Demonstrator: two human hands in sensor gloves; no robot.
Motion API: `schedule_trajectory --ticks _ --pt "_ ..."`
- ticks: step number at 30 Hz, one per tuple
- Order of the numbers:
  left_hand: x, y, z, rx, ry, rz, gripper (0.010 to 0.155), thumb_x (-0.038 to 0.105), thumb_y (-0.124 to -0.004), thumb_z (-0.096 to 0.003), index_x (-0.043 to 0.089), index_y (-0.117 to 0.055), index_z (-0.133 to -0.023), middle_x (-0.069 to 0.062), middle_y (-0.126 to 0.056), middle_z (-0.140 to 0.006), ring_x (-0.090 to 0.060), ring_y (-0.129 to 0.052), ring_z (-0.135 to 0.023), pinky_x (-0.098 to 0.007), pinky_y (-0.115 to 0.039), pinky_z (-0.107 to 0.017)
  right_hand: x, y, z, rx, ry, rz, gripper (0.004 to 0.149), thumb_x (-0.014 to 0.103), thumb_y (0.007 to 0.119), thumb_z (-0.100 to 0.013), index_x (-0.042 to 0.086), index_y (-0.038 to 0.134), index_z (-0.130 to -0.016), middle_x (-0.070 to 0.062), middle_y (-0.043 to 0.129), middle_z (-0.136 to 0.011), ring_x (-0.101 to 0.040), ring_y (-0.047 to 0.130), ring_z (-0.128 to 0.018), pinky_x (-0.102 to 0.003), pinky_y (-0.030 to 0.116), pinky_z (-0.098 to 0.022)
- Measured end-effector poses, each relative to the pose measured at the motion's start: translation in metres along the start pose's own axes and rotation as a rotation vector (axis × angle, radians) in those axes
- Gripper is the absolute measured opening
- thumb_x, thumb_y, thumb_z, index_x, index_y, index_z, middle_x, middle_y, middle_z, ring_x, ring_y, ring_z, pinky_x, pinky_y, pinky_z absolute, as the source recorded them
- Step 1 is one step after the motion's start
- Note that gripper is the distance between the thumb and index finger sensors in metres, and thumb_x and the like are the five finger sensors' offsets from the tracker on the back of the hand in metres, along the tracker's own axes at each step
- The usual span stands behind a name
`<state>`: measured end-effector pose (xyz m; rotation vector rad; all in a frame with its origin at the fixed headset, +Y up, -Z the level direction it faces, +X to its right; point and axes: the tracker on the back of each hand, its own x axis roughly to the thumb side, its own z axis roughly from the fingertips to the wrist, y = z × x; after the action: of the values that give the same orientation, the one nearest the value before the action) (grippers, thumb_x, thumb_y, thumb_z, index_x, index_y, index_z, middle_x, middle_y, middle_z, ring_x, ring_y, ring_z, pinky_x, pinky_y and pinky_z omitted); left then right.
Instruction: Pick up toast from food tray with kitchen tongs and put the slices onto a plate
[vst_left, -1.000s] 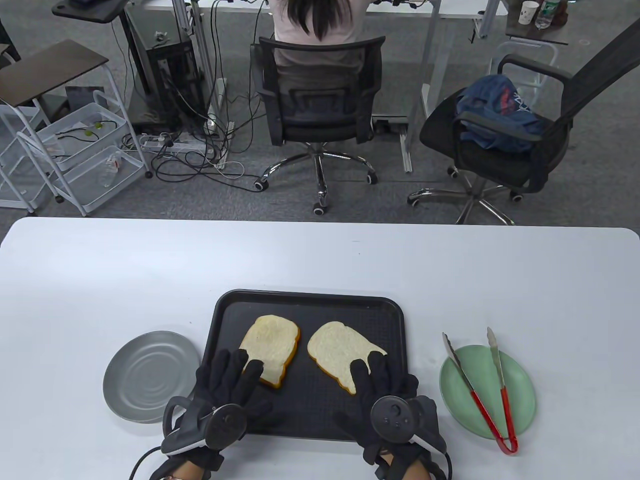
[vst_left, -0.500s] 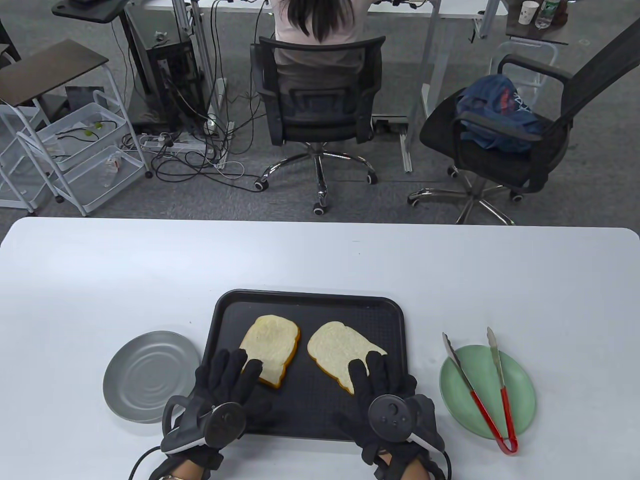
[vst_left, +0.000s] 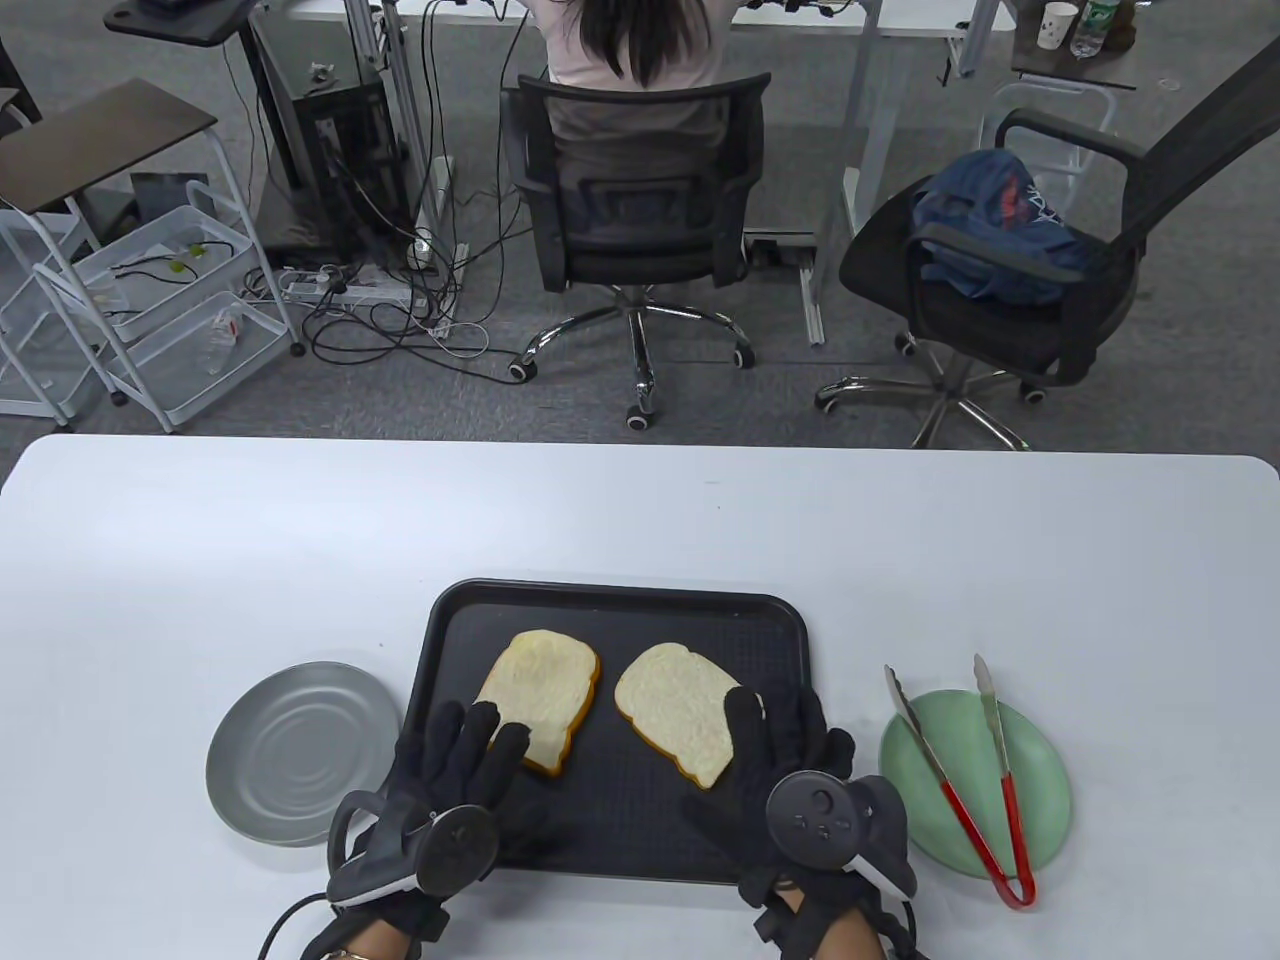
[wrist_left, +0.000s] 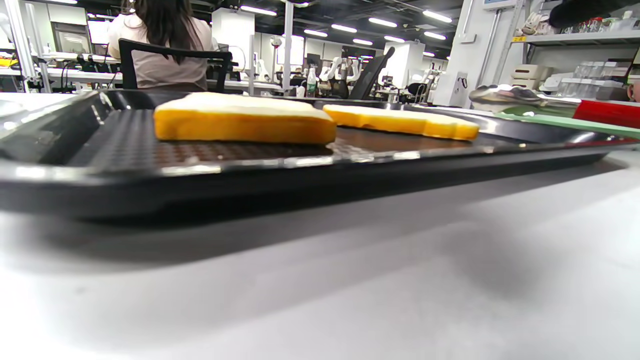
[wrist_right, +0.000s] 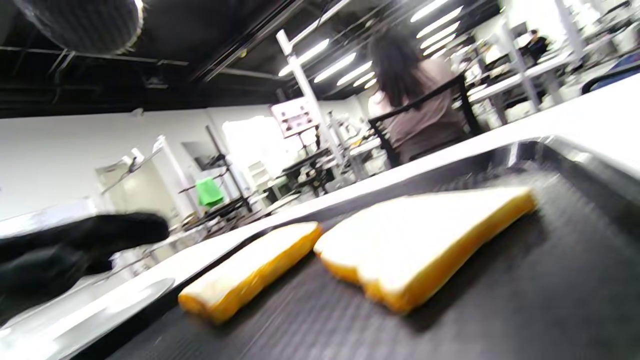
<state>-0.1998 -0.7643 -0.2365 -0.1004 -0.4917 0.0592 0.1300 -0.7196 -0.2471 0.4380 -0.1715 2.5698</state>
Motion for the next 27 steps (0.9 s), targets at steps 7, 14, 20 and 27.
schedule_trajectory --ticks 7,14,20,27 --pt "0.001 0.0 -0.001 -0.008 -0.006 0.0 0.082 0.064 -0.038 -0.0716 0.007 -0.027 -0.13 -0.034 -0.022 -0.13 -0.066 -0.023 -0.112 -0.081 -0.035 -0.074 -0.047 -0.05 0.006 -0.135 0.138 0.109 0.099 0.062 0.074 -0.041 0.006 0.023 -0.105 -0.033 0.011 -0.107 -0.061 0.02 -0.095 -0.086 0.03 -0.05" --pt "0.001 0.0 -0.002 -0.013 -0.005 0.001 0.082 0.063 -0.038 -0.0717 0.007 -0.027 -0.13 -0.034 -0.022 -0.13 -0.066 -0.023 -0.112 -0.081 -0.036 -0.074 -0.103 -0.075 0.016 -0.151 0.318 0.176 0.102 0.06 0.079 -0.039 -0.001 0.029 -0.103 -0.036 0.024 -0.107 -0.06 0.033 -0.095 -0.082 0.037 -0.054" --pt "0.001 0.0 -0.002 -0.023 -0.002 -0.002 0.082 0.063 -0.038 -0.0717 0.007 -0.027 -0.13 -0.035 -0.022 -0.13 -0.066 -0.024 -0.112 -0.081 -0.036 -0.074 -0.141 -0.079 0.027 -0.131 0.573 0.213 0.111 0.065 0.082 -0.034 -0.011 0.035 -0.1 -0.044 0.037 -0.1 -0.065 0.05 -0.087 -0.075 0.053 -0.052" --pt "0.002 -0.001 -0.003 -0.041 -0.012 0.016 0.082 0.063 -0.038 -0.0717 0.006 -0.026 -0.13 -0.035 -0.023 -0.13 -0.065 -0.026 -0.112 -0.081 -0.038 -0.075 -0.17 -0.062 0.041 0.021 0.843 0.16 0.112 0.067 0.081 -0.034 -0.012 0.035 -0.098 -0.045 0.051 -0.093 -0.062 0.067 -0.075 -0.065 0.067 -0.047"
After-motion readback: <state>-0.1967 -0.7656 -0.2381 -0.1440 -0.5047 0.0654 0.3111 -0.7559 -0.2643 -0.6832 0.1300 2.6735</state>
